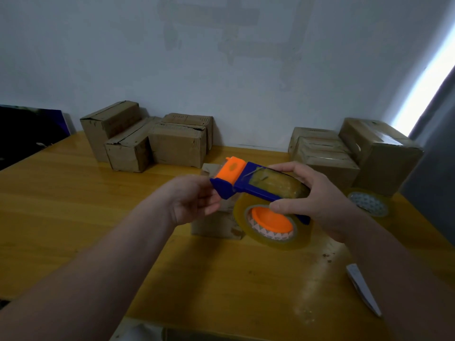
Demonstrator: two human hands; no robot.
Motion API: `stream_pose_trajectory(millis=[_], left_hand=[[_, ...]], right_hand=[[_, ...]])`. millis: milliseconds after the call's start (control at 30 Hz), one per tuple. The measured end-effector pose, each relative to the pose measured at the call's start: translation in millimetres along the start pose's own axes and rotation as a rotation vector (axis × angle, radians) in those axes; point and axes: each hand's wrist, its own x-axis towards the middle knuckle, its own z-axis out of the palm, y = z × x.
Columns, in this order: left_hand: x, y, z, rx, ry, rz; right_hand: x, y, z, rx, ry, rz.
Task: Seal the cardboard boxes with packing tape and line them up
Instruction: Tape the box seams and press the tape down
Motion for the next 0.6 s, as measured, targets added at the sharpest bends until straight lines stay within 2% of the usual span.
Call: stream_pose_trajectory(millis=[67, 167, 333, 467, 600], left_hand=[[0, -1, 1, 0.035, 0.040, 0.040], [2, -4, 3, 0.069, 0.085, 0.058], [5, -9, 12, 0.138, 0.139, 0.115], [10, -14, 13, 0.250, 0.196, 0.189], [9, -13, 11, 0.235, 0.228, 0.238]], right_hand=[[1, 2, -2, -0.072, 0.017, 0.014], [2, 2, -1, -0.379, 0.033, 0.023], [-2, 8, 9, -0.712, -0.061, 0.027], [1, 10, 3, -0.740, -0.073, 0.060], [7, 4, -7, -0.683, -0.091, 0.064]])
